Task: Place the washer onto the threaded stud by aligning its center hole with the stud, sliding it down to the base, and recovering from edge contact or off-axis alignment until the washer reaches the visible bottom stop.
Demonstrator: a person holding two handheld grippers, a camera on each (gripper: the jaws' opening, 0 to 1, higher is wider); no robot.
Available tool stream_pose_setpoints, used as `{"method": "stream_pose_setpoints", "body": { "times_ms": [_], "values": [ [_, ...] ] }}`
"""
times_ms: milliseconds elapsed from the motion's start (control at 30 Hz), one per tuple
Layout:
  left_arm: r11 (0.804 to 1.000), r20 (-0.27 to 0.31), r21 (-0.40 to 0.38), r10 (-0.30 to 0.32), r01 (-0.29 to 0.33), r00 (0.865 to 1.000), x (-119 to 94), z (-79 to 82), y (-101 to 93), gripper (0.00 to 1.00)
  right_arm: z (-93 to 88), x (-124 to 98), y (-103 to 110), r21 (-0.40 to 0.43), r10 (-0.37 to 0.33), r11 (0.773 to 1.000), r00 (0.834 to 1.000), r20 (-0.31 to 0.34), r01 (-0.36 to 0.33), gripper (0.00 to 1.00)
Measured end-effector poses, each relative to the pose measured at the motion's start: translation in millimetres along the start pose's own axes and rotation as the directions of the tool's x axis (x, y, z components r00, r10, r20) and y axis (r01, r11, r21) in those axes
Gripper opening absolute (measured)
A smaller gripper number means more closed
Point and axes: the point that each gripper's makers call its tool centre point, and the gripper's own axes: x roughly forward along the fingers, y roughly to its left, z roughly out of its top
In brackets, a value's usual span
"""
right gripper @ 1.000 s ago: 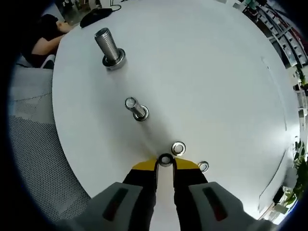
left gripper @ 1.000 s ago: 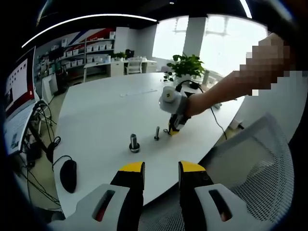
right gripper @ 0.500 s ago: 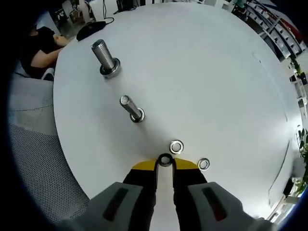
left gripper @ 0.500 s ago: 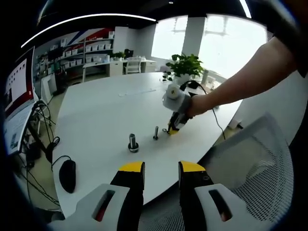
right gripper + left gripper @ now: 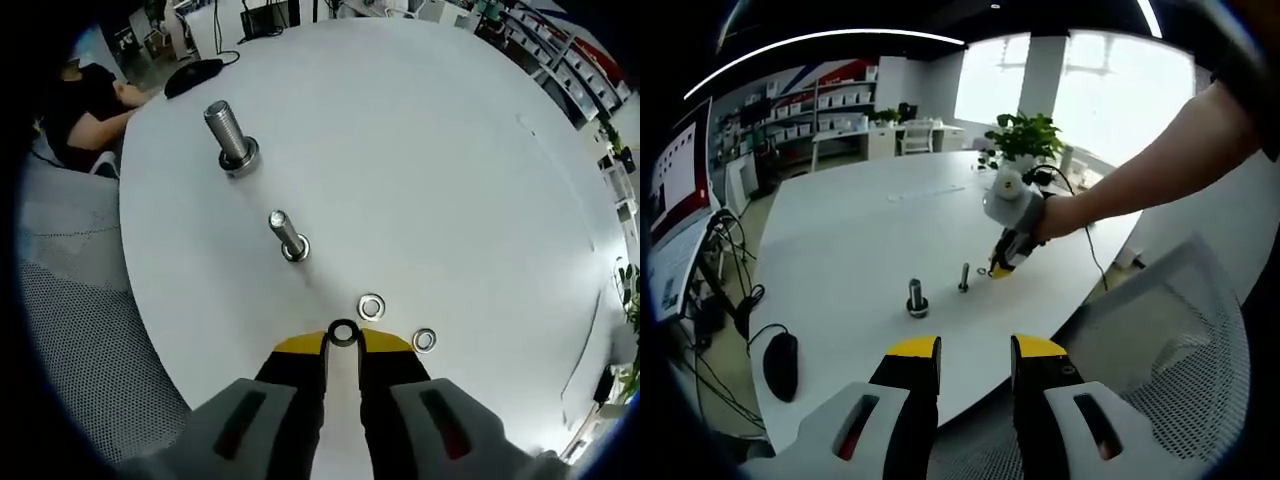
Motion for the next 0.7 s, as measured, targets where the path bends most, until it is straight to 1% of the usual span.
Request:
{"method": "stream_pose_setpoints", "body": {
  "times_ms": [33, 133, 200, 233, 300, 467, 567, 633, 700],
  "values": [
    [1.0, 0.001, 0.0, -0.001, 0.001, 1.0, 0, 0.1, 0.0, 0.26, 3.5, 3, 0, -0.01, 0.004, 1.0, 1.0, 0.011, -0.004, 0.13],
    [1.0, 0.002, 0.001, -0.002, 0.002, 1.0, 0, -0.3, 0.6, 0.26, 12.5, -1, 5, -0.034, 0.011, 0.999, 1.0, 0.027, -0.01, 0.13],
    [1.0, 0.003, 0.002, -0.002, 0.002, 1.0, 0, 0.1, 0.1, 0.26, 13.4, -5, 8, -0.037, 0.014, 0.999, 0.999, 0.037, -0.013, 0.13],
    [1.0, 0.003, 0.002, -0.003, 0.003, 1.0, 0, 0.3, 0.0, 0.26, 17.7, -3, 7, -0.041, 0.015, 0.999, 0.999, 0.047, -0.013, 0.13],
    [1.0, 0.005, 0.002, -0.004, 0.004, 1.0, 0, 0.7, 0.0, 0.26, 23.6, -5, 7, -0.046, 0.017, 0.999, 0.998, 0.059, -0.014, 0.13],
    [1.0, 0.004, 0.004, -0.008, 0.008, 1.0, 0, 0.9, -1.4, 0.26, 39.8, -16, 11, -0.067, 0.025, 0.998, 0.994, 0.106, -0.018, 0.13],
    [1.0, 0.005, 0.005, -0.006, 0.006, 1.0, -1, 0.5, 0.0, 0.26, 48.6, -23, 17, -0.09, 0.03, 0.996, 0.992, 0.12, -0.019, 0.13],
    [1.0, 0.009, 0.003, -0.005, 0.005, 1.0, -2, 2.5, -1.1, 0.26, 52.6, -28, 21, -0.102, 0.029, 0.995, 0.991, 0.129, -0.016, 0.13],
    [1.0, 0.01, 0.003, -0.004, 0.004, 1.0, -1, 1.1, 1.0, 0.26, 55.7, -30, 19, -0.119, 0.02, 0.993, 0.989, 0.146, -0.003, 0.13]
  ]
}}
